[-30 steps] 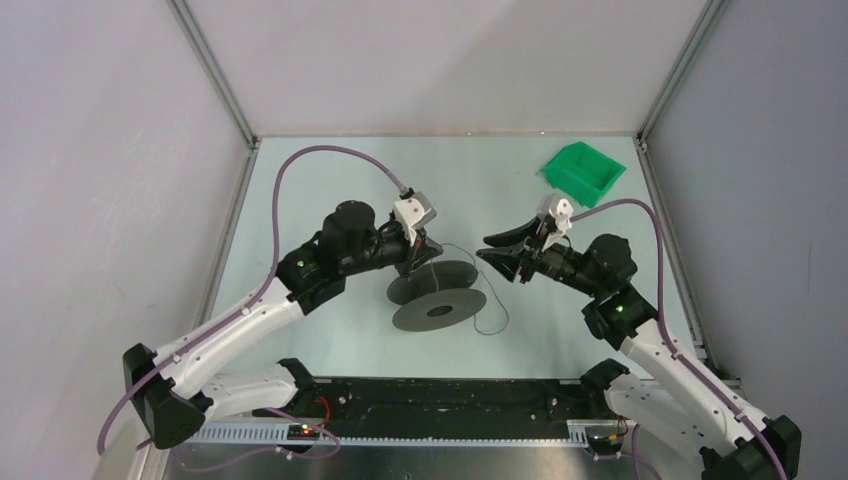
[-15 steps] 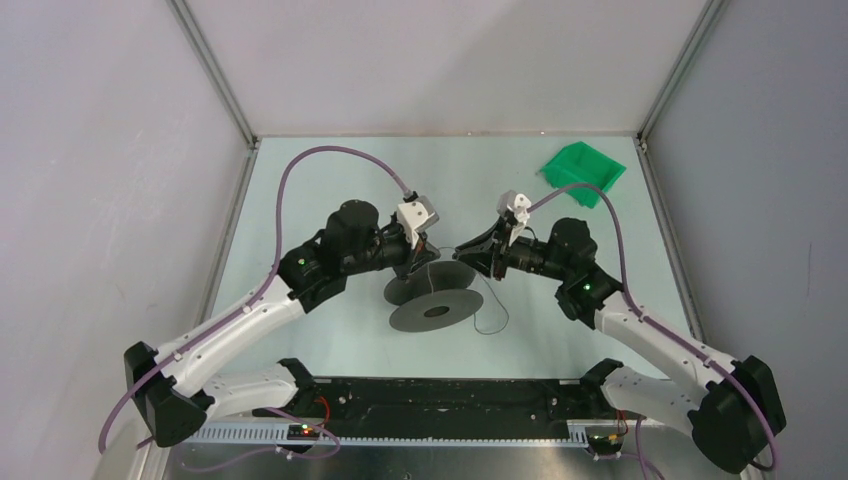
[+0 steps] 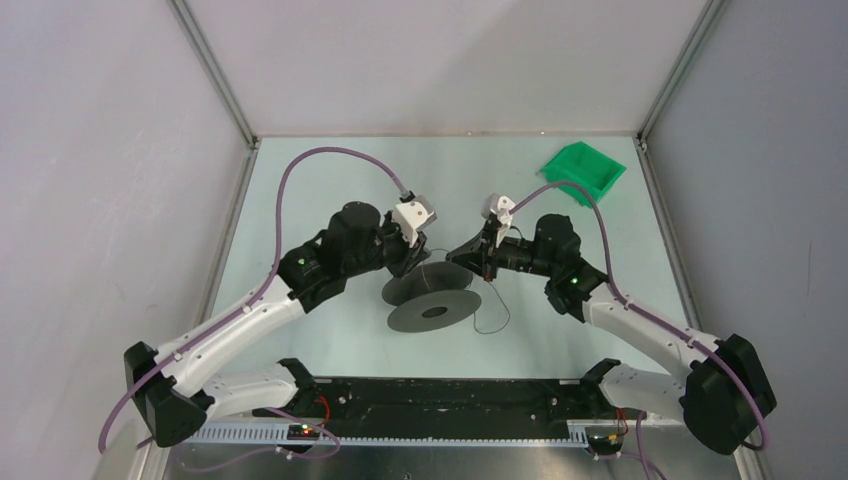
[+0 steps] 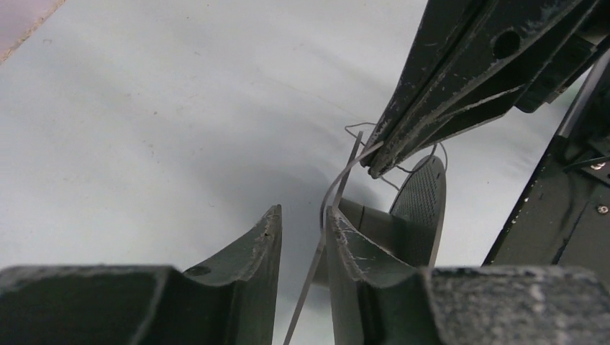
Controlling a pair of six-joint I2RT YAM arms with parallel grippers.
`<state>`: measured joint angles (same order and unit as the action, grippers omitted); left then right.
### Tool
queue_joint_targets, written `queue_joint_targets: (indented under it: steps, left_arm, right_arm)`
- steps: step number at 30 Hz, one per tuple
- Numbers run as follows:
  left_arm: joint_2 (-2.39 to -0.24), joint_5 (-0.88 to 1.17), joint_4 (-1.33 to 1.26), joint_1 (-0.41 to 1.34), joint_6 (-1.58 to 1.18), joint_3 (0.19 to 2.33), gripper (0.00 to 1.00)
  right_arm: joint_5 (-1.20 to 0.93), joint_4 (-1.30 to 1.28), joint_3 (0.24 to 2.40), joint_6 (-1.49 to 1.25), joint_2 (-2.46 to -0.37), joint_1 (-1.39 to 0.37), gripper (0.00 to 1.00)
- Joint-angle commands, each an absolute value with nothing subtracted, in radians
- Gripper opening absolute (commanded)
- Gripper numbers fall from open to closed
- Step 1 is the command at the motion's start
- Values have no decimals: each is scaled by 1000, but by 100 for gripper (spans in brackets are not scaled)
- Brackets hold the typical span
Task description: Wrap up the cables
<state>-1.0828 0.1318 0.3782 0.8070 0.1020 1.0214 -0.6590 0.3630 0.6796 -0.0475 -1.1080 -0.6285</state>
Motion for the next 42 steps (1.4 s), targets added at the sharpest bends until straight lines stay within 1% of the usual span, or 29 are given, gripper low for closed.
queue_joint_targets:
  steps: [1,5,8,10,15,23,29,35,42]
  left_arm:
    - [-1063,93,395,804,137,1023,34]
    - [-1053,102,403,805,144,1008,42]
    - [-1056,116,405,805,140,1005,51]
    - [-1069,107,408,804,123,1010,55]
    - [-1070,123,425,805,127,998,59]
    - [-1036,182,454,802,186,971,65]
    - [-1067,204,457,797,180,971,69]
    - [-1093,204,455,793,186,966,69]
    - [-1115,161,454,782,192,966,67]
  right_arm:
    - [-650,440,715,-40,-1126,-655,0]
    - [-628,449,710,-46,-1136,-666,0]
    - [-601,462,704,-66,-1133,-672,0]
    - [-570,476,696,-80,-1131,-680,0]
    - [-541,470,670,-84,-1126,-699,0]
    - [-510,505,611,-69,-1109,-711,0]
    - [-499,509,598,-66,-1085,-712,0]
    - [-500,525,586,-69,-1087,-715,0]
    - [-503,514,572,-62,-1087,-719,0]
